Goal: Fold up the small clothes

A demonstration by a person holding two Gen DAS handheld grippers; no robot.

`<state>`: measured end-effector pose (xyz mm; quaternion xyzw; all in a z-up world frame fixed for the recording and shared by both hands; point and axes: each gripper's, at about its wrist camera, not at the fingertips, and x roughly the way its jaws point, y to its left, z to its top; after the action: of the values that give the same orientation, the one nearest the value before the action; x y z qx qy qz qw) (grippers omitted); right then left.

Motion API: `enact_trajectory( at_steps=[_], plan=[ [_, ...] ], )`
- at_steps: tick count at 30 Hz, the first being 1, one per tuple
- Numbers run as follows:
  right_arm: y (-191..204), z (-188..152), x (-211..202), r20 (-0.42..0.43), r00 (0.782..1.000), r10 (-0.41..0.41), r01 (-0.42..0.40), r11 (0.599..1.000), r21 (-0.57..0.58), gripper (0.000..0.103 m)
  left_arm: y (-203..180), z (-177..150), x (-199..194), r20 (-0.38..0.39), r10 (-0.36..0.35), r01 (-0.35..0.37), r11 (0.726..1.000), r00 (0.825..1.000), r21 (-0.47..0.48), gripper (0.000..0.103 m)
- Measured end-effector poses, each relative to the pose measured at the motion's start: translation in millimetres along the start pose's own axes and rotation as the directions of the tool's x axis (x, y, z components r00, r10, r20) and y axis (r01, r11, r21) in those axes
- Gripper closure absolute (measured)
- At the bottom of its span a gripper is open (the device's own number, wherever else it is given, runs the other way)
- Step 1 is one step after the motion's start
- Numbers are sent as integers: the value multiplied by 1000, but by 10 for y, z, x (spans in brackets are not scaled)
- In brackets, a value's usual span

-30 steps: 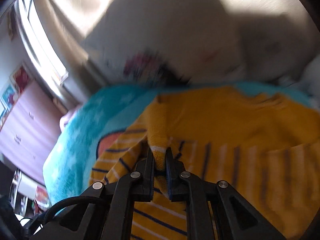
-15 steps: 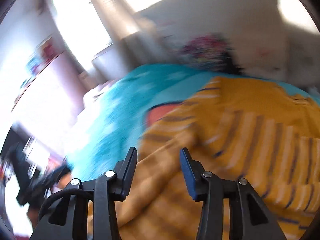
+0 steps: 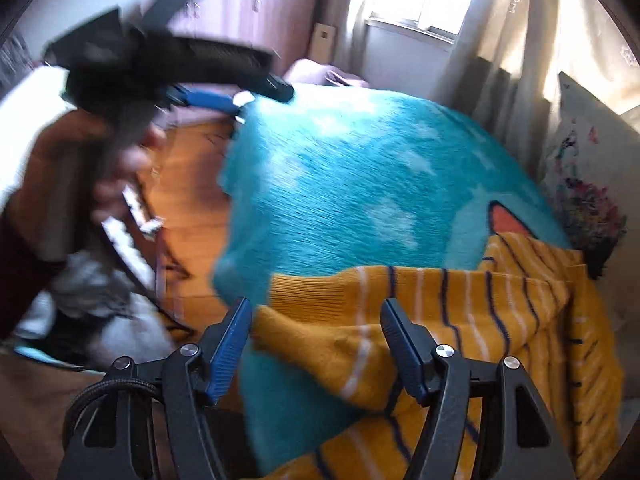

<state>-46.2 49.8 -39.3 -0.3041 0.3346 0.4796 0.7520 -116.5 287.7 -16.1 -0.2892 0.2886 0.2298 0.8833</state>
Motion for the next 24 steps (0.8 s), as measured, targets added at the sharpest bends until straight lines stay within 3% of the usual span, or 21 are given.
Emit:
enact_trajectory(
  at_steps=[1, 4, 7, 9, 13, 14, 15, 16, 17, 19, 21, 24],
  plan=[
    [-65, 18, 41, -16, 1000, 21, -20, 999, 48, 76, 21, 6, -25, 10, 2, -1, 1000, 1000, -8, 20],
    [-355, 177, 42, 16, 999, 39, -41, 984, 171, 102, 69, 34, -111, 41, 13, -12, 1000, 999, -21, 20],
    [-657, 494, -114, 111, 994, 21, -51, 960, 274, 103, 102, 48, -183, 67, 21, -19, 999, 998, -34, 19],
    [-880, 789, -332, 203, 979, 1, -68, 943, 325, 103, 92, 47, -199, 63, 15, -12, 999, 998, -38, 19],
    [-1109, 1293, -870, 371, 929, -11, -126, 931, 343, 103, 21, 22, -210, 51, 2, -1, 1000, 999, -20, 19],
    [-1118, 1364, -957, 393, 920, -3, -136, 936, 324, 103, 6, 14, -215, 51, -3, 3, 1000, 999, -17, 19],
    [-1082, 1390, -1005, 384, 923, 9, -130, 948, 291, 102, -7, 7, -219, 51, -8, 8, 1000, 999, -14, 19],
    [-1022, 1373, -972, 342, 939, 29, -120, 961, 248, 94, -15, 1, -221, 52, -12, 13, 1000, 999, -11, 19],
    [-954, 1312, -910, 300, 953, 44, -115, 968, 224, 69, -17, -6, -223, 56, -14, 15, 1000, 998, -10, 19],
    [-760, 1018, -752, 205, 975, 88, -126, 975, 182, 36, 1, -8, -211, 59, -9, 9, 1000, 998, -10, 19],
    [-523, 621, -547, 88, 990, 114, -125, 985, 122, 36, 43, -12, -185, 53, -8, 9, 1000, 999, -18, 19],
    [-250, 190, -301, -12, 997, 76, -76, 996, 48, 36, 107, -27, -129, 30, -2, 4, 999, 1000, -37, 19]
  ],
)
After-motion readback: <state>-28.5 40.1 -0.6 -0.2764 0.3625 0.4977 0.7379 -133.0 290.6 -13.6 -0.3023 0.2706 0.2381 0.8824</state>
